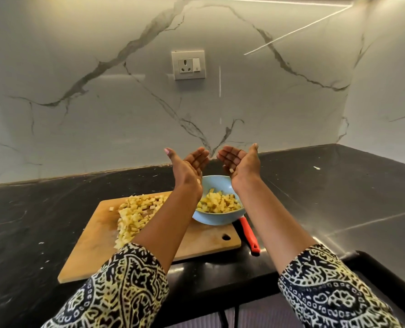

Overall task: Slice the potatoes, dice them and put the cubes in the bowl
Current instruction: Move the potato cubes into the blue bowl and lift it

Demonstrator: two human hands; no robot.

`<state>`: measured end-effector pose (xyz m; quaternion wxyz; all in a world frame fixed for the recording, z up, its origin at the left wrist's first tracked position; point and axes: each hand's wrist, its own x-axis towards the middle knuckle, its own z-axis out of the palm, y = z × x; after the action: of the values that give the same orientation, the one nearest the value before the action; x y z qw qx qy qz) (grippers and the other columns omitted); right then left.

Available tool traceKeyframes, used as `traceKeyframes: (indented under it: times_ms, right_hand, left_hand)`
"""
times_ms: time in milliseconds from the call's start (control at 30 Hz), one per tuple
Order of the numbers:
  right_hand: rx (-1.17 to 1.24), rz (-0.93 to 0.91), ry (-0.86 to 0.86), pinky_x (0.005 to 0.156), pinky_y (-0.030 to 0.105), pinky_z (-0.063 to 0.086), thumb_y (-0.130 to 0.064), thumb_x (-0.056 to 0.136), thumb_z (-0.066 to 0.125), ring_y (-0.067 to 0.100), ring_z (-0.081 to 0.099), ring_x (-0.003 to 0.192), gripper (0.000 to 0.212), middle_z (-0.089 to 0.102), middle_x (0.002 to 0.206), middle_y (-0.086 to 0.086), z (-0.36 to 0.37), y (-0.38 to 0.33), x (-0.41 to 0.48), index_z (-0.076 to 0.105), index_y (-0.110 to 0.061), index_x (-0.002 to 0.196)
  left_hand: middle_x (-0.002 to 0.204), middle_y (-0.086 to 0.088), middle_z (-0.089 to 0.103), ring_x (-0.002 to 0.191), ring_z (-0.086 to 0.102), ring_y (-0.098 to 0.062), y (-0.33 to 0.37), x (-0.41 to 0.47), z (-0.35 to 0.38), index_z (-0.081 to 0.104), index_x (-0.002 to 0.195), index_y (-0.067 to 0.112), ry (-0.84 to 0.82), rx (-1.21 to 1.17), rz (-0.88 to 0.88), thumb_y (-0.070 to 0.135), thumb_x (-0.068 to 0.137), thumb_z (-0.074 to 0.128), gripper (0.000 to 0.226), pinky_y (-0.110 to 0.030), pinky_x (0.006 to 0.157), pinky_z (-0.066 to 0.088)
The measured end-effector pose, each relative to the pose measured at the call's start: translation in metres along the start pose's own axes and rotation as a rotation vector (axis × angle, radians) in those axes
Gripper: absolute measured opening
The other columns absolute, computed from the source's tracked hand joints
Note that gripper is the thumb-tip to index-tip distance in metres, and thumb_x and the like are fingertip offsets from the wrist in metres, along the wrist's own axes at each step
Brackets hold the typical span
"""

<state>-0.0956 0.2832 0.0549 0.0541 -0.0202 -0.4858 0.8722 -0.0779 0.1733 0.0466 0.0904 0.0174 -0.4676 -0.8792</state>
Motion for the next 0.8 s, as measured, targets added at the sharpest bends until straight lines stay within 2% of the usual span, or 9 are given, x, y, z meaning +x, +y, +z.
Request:
traceKeyframes:
  times_ms: [100, 200, 300, 433, 533, 600, 667, 700, 800]
  right_hand:
    - [-0.020, -0.002, -0.021, 0.076, 0.033, 0.038, -0.059, 0.098, 0.005, 0.018, 0.067, 0.085, 0.081, 0.072, 0.089, 0.007, -0.003, -0.001, 0.001, 0.067, -0.007, 0.100]
    - [-0.065, 0.004, -0.072, 0.101, 0.038, 0.027, -0.064, 0.094, 0.000, 0.018, 0.060, 0.110, 0.087, 0.066, 0.119, 0.008, -0.006, 0.000, 0.001, 0.060, -0.008, 0.124]
    - [-0.095, 0.003, -0.147, 0.117, 0.039, 0.007, -0.067, 0.092, -0.004, 0.018, 0.034, 0.139, 0.089, 0.044, 0.147, 0.007, -0.007, -0.001, -0.005, 0.042, -0.011, 0.143]
    - [-0.049, 0.059, -0.175, 0.117, 0.045, -0.004, -0.070, 0.089, -0.005, 0.020, 0.016, 0.146, 0.087, 0.028, 0.156, 0.006, -0.009, 0.001, -0.009, 0.028, -0.017, 0.150]
    - [0.044, 0.101, -0.181, 0.116, 0.051, -0.002, -0.072, 0.089, -0.003, 0.021, 0.014, 0.147, 0.087, 0.025, 0.157, 0.006, -0.013, 0.001, -0.006, 0.026, -0.018, 0.151]
    - [0.075, 0.107, -0.194, 0.116, 0.051, 0.004, -0.072, 0.089, -0.002, 0.022, 0.019, 0.146, 0.087, 0.028, 0.156, 0.007, -0.014, 0.002, -0.005, 0.027, -0.017, 0.150]
    - [0.039, 0.073, -0.176, 0.114, 0.049, 0.015, -0.071, 0.090, 0.000, 0.021, 0.034, 0.140, 0.086, 0.039, 0.150, 0.007, -0.012, 0.004, -0.007, 0.035, -0.016, 0.147]
    - [-0.010, 0.034, -0.160, 0.113, 0.047, 0.019, -0.070, 0.091, 0.000, 0.020, 0.039, 0.136, 0.085, 0.044, 0.147, 0.006, -0.011, 0.006, -0.008, 0.038, -0.016, 0.145]
    - [-0.178, -0.073, -0.146, 0.112, 0.045, 0.022, -0.066, 0.093, -0.001, 0.016, 0.042, 0.134, 0.081, 0.047, 0.145, 0.003, -0.008, 0.009, -0.013, 0.041, -0.019, 0.144]
  left_hand:
    - [0.142, -0.011, 0.049, 0.135, 0.040, -0.024, 0.003, 0.001, -0.005, 0.047, 0.138, 0.007, -0.077, -0.024, -0.042, 0.073, 0.087, -0.002, 0.097, -0.038, 0.116, 0.015]
    - [0.159, -0.002, 0.014, 0.147, 0.007, -0.022, 0.002, -0.006, -0.006, 0.022, 0.151, 0.023, -0.144, 0.178, -0.055, 0.075, 0.082, -0.010, 0.092, -0.047, 0.116, -0.004]
    - [0.159, 0.004, -0.007, 0.146, -0.010, -0.021, -0.001, -0.010, -0.003, 0.011, 0.151, 0.033, -0.229, 0.383, -0.027, 0.074, 0.078, -0.018, 0.089, -0.052, 0.112, -0.013]
    - [0.159, -0.005, 0.008, 0.147, -0.001, -0.022, 0.006, -0.001, -0.010, 0.018, 0.151, 0.020, -0.200, -0.036, -0.112, 0.081, 0.077, -0.010, 0.100, -0.045, 0.116, -0.008]
    - [0.157, -0.011, 0.017, 0.147, 0.009, -0.025, 0.011, 0.007, -0.021, 0.020, 0.150, 0.012, -0.141, -0.241, -0.122, 0.082, 0.079, -0.004, 0.103, -0.044, 0.118, 0.000]
    - [0.150, -0.014, 0.035, 0.142, 0.027, -0.028, 0.013, 0.008, -0.027, 0.032, 0.147, 0.010, -0.087, -0.318, -0.058, 0.081, 0.080, -0.001, 0.103, -0.043, 0.117, 0.014]
    - [0.129, -0.014, 0.059, 0.123, 0.053, -0.030, 0.012, 0.006, -0.034, 0.050, 0.135, 0.009, -0.022, -0.310, 0.054, 0.078, 0.083, 0.000, 0.100, -0.041, 0.109, 0.035]
    - [0.124, -0.012, 0.063, 0.119, 0.056, -0.029, 0.011, 0.004, -0.035, 0.054, 0.132, 0.011, -0.016, -0.250, 0.108, 0.077, 0.084, -0.001, 0.098, -0.041, 0.106, 0.038]
    - [0.146, -0.004, 0.043, 0.139, 0.031, -0.023, 0.005, -0.002, -0.035, 0.042, 0.142, 0.026, -0.088, 0.028, 0.265, 0.075, 0.083, -0.008, 0.091, -0.044, 0.116, 0.017]
